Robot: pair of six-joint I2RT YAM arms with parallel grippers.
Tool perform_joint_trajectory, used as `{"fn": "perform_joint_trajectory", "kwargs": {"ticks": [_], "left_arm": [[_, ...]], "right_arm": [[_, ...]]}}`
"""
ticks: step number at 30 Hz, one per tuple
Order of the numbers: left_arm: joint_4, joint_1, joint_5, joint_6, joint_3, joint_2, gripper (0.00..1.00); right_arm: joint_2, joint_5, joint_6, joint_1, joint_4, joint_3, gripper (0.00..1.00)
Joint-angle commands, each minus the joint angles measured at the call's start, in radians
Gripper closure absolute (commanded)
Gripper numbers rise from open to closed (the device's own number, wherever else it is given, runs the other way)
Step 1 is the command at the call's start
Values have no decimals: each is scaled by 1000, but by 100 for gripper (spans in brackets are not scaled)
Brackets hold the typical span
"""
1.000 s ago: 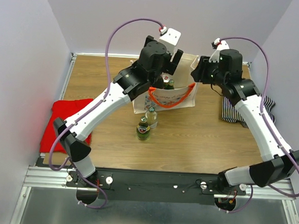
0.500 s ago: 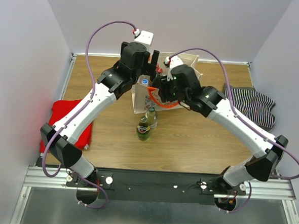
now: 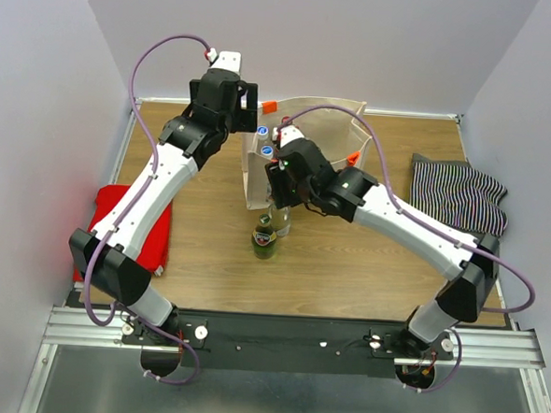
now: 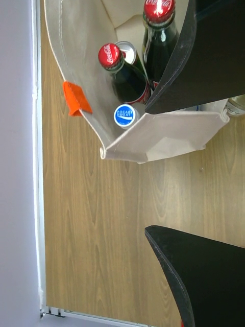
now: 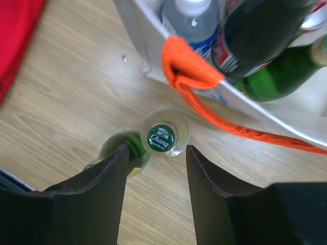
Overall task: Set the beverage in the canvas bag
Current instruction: Pick up the drink from the center of the board.
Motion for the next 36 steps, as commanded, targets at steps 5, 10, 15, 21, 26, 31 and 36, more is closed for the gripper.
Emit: {"fn": "perform_joint_trajectory", "kwargs": {"ticks": [5,10,15,21,26,31,36], "left_arm": [[-14,40,40,-29,-32,-17,1],[-9,53,50,-32,-51,-24,1],[-6,60,56,-35,-57,-27,1],[-3,68,60,-35,-61,-31,1],[-5,79,63,-33,-64,-37,1],[-3,86,67,-33,-71,-43,1],[0,91,75,-35,-75,-45,1]], "right_arm": [[70,4,12,21,-9,-47,45],[95,8,21,22,4,-47,46],[113,1,21,21,26,-50,46],[136,10,14,21,52,-50,46],[172,31,11,21,67,-50,46],[190,30,11,19,72,-50,47],[190,31,15,19,75,-60,52]]}}
